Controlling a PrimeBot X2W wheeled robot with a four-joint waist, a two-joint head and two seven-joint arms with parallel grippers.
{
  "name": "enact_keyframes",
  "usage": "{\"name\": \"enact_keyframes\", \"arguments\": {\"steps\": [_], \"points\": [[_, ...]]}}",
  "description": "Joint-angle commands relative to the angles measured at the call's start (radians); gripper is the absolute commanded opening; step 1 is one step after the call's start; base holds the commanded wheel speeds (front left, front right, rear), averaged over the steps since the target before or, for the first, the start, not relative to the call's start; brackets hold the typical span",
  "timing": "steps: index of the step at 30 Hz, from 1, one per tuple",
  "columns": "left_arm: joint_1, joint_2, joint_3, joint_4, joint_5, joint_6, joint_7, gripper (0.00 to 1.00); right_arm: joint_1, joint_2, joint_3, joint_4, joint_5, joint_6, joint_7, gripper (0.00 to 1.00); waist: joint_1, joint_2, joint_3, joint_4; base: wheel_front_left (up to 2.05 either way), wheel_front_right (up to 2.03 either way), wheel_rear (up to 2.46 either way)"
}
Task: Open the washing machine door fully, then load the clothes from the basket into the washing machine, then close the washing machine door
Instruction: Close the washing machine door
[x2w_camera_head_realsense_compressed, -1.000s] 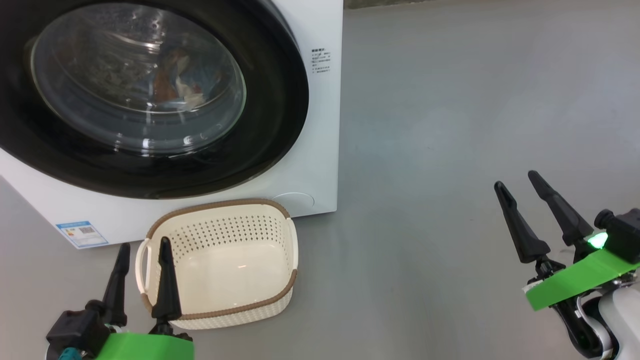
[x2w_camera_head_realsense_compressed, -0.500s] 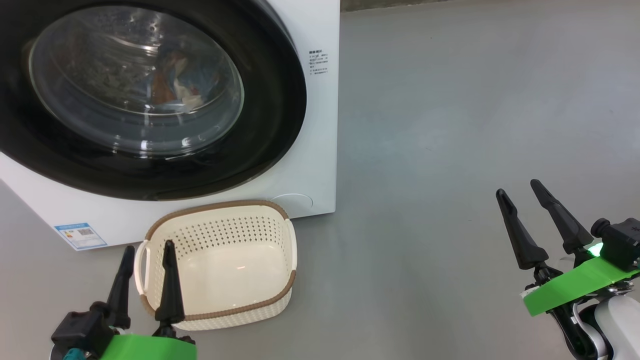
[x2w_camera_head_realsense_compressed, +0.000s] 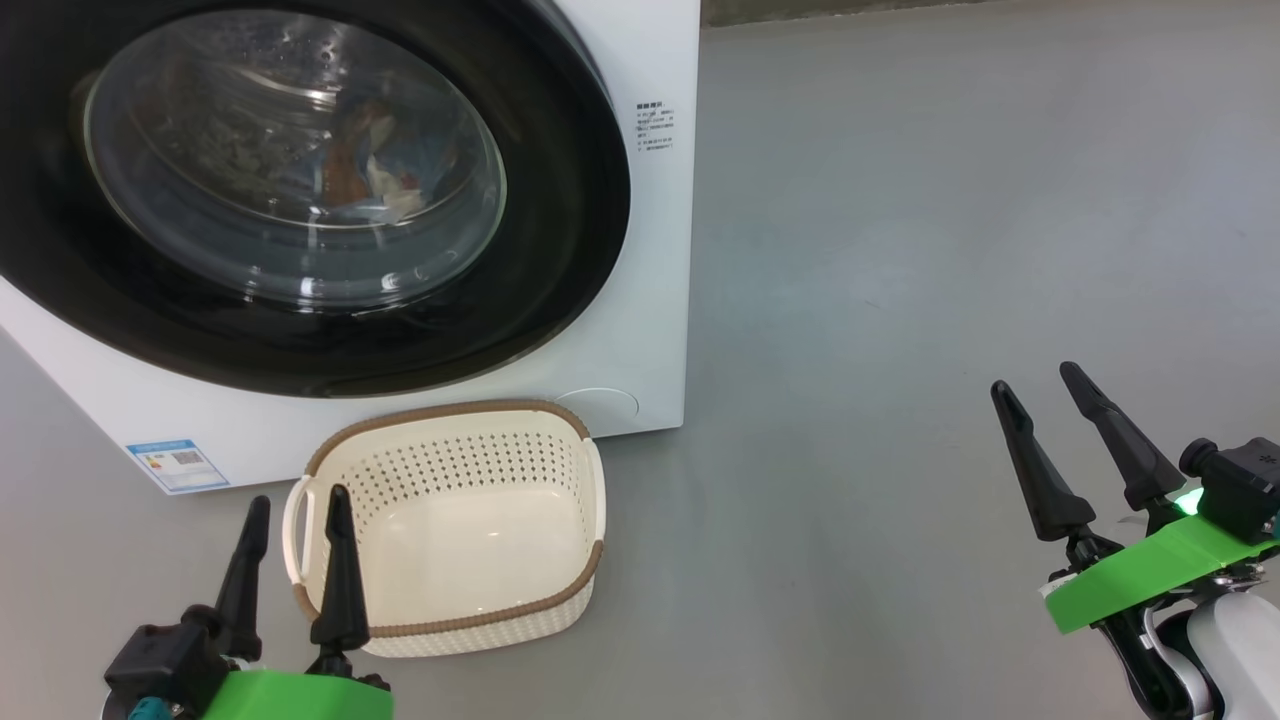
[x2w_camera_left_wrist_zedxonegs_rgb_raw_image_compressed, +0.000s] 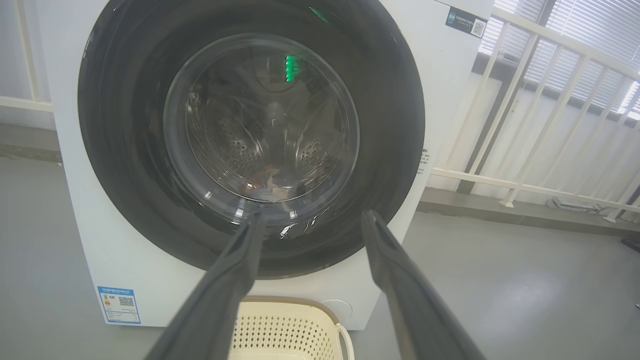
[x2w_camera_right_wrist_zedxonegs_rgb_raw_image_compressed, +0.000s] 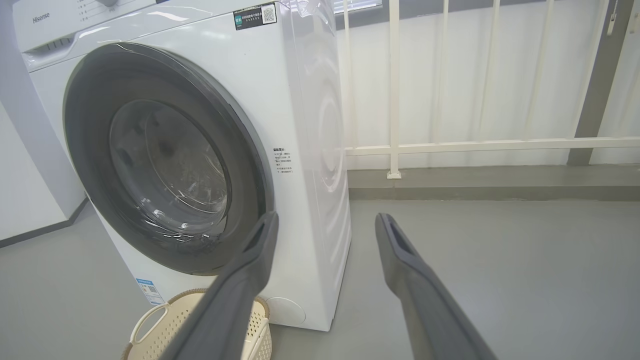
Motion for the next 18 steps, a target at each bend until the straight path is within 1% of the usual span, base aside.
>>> {"name": "enact_keyframes", "arguments": {"steps": [1,18], "points": [[-0.006,0.014,0.033,-0.02,0.0,0.0,-0.006,1.0,0.009,-0.01,0.009,-0.018,-0.006,-0.003,-0.005,1.0,0.0,0.0,-0.002,0.001,0.0,0.0,0.0],[-0.005,0.013,0.034,-0.027,-0.002,-0.003,-0.006,1.0,0.007,-0.011,0.015,-0.016,0.0,-0.003,-0.005,1.0,0.0,0.0,0.002,0.007,0.0,0.0,0.0]]}}
